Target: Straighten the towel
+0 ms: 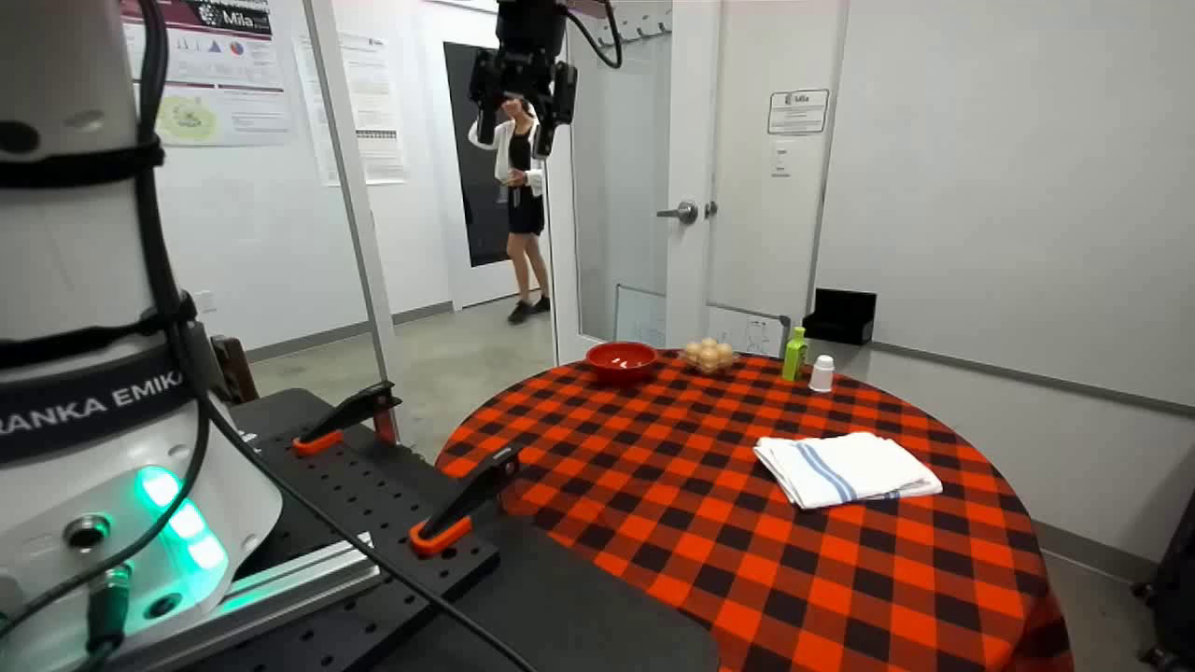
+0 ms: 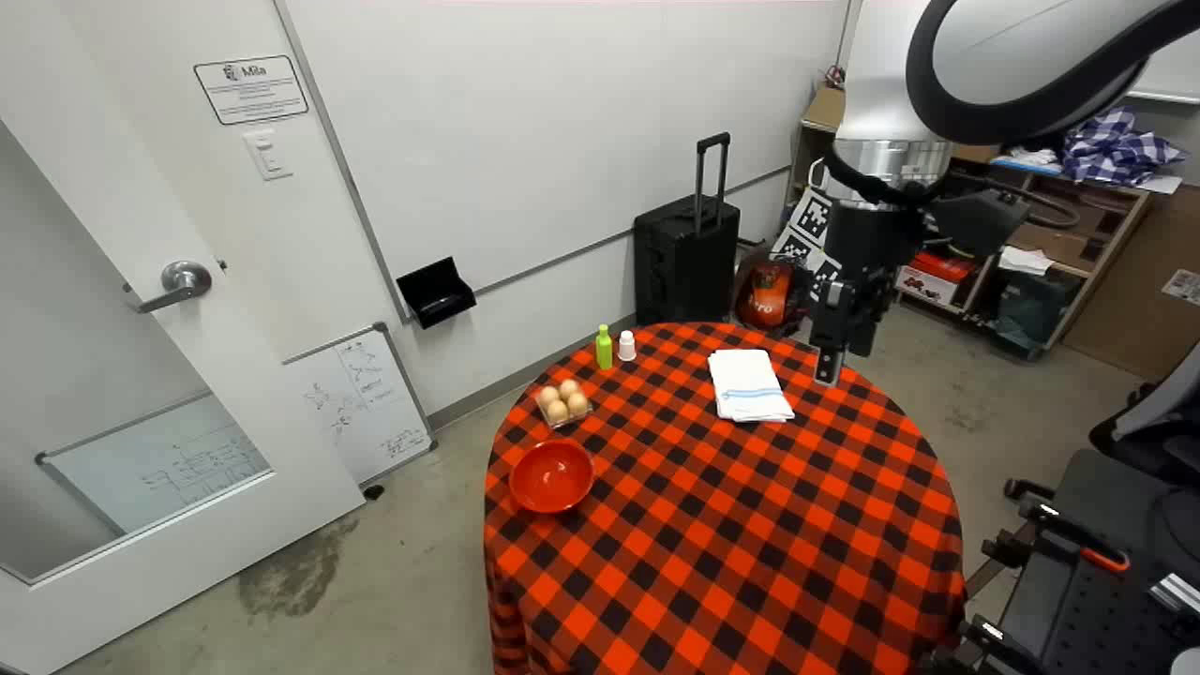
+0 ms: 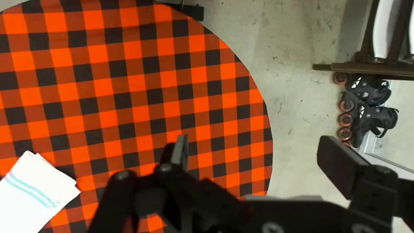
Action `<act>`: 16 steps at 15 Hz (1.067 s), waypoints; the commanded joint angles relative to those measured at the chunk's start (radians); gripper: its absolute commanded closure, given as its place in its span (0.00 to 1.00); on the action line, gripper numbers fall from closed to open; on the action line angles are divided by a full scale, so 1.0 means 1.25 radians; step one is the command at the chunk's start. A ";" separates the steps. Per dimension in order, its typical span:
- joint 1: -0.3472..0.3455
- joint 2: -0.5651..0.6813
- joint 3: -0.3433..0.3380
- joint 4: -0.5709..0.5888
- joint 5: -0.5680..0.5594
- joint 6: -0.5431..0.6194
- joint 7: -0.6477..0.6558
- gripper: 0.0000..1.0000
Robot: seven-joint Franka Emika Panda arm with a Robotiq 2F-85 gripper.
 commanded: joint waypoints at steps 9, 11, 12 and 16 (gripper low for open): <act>-0.011 0.000 0.010 0.001 0.002 -0.002 -0.002 0.00; -0.021 0.004 0.018 -0.001 -0.043 0.035 0.021 0.00; -0.031 0.018 0.019 0.011 -0.080 0.043 0.032 0.00; -0.072 0.083 0.017 0.064 -0.254 0.086 0.090 0.00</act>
